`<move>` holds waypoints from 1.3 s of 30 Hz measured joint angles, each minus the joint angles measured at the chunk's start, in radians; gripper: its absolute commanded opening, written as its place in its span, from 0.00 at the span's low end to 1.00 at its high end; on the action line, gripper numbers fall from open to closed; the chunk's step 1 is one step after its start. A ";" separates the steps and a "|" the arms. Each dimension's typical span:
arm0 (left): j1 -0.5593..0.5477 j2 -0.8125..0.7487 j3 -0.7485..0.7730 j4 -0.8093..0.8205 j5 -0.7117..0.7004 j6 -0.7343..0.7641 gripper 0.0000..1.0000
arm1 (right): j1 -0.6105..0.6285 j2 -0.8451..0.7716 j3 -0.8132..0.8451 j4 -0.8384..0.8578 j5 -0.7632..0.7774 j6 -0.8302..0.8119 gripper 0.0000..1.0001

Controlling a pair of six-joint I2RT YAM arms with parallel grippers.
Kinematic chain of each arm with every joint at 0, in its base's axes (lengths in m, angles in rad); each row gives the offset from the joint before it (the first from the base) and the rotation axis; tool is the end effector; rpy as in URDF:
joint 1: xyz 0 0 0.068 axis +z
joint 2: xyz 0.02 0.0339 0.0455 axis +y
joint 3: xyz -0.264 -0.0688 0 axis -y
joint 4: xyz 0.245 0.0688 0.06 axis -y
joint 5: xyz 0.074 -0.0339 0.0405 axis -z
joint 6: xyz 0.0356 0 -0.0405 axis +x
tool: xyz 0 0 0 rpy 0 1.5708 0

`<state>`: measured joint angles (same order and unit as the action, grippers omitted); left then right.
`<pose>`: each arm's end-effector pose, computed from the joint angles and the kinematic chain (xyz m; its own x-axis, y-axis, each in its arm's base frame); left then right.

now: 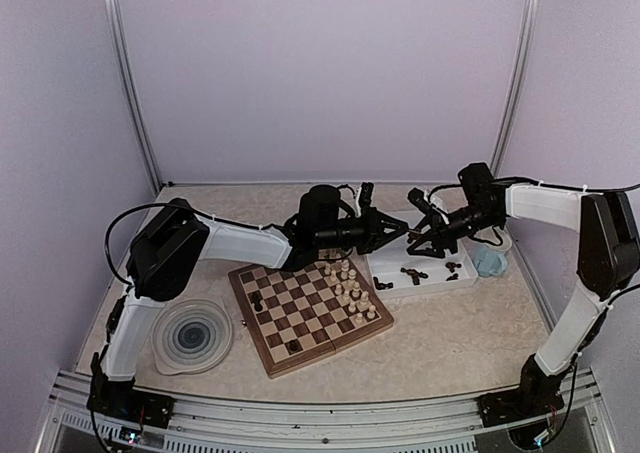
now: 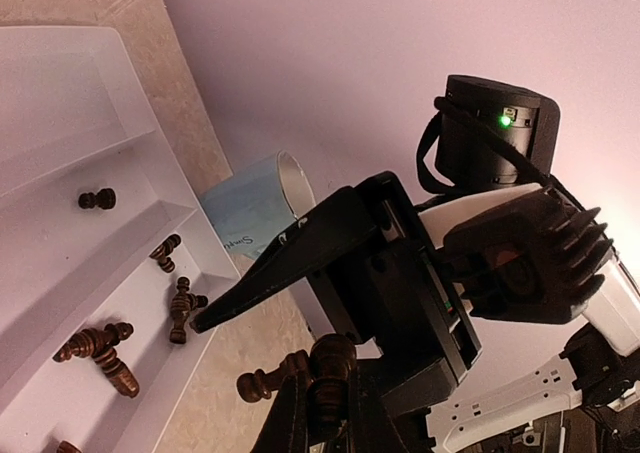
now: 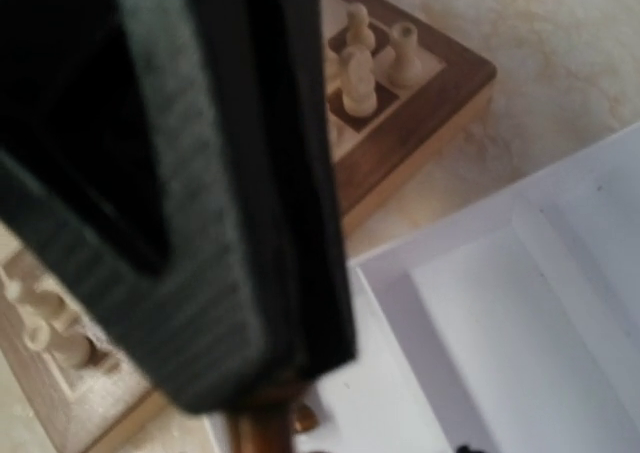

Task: Set up the chess pieces on the board
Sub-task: Adjust the chess pile.

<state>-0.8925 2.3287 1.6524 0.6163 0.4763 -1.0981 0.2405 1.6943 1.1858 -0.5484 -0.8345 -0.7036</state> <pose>0.3233 -0.4272 0.1923 -0.8889 -0.1579 -0.4300 0.4123 0.1332 -0.9013 0.3277 0.1075 0.2234 -0.3126 -0.5240 -0.7923 -0.9389 0.2970 0.1740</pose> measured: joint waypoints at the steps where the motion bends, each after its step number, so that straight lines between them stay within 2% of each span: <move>1: 0.001 0.000 -0.004 0.007 0.003 -0.008 0.00 | 0.002 -0.004 -0.002 0.005 -0.006 0.003 0.35; 4: 0.002 0.000 -0.013 0.026 0.009 -0.025 0.00 | 0.006 -0.014 -0.002 0.023 -0.023 0.021 0.11; 8: 0.007 0.000 -0.020 0.039 0.010 -0.036 0.00 | 0.006 -0.018 -0.002 0.028 -0.035 0.040 0.00; 16: 0.010 -0.018 -0.067 0.067 0.005 -0.032 0.00 | 0.005 -0.018 -0.013 0.025 -0.037 0.027 0.00; 24: 0.005 -0.100 -0.170 0.037 -0.008 0.012 0.00 | 0.025 -0.009 -0.051 0.061 -0.089 -0.004 0.01; 28: 0.006 -0.127 -0.204 0.032 -0.016 0.030 0.00 | 0.034 0.000 -0.053 0.078 -0.108 -0.010 0.08; 34: 0.006 -0.153 -0.223 0.018 -0.016 0.042 0.00 | 0.039 0.006 -0.053 0.086 -0.143 -0.010 0.09; 36: 0.006 -0.153 -0.223 0.018 -0.015 0.042 0.00 | 0.039 0.006 -0.053 0.087 -0.142 -0.009 0.14; 39: 0.006 -0.148 -0.215 0.013 -0.016 0.042 0.00 | 0.039 0.006 -0.053 0.095 -0.127 0.006 0.15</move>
<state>-0.8867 2.1803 1.4376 0.6292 0.4599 -1.0565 0.2798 1.7008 1.1332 -0.4538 -0.9611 -0.6979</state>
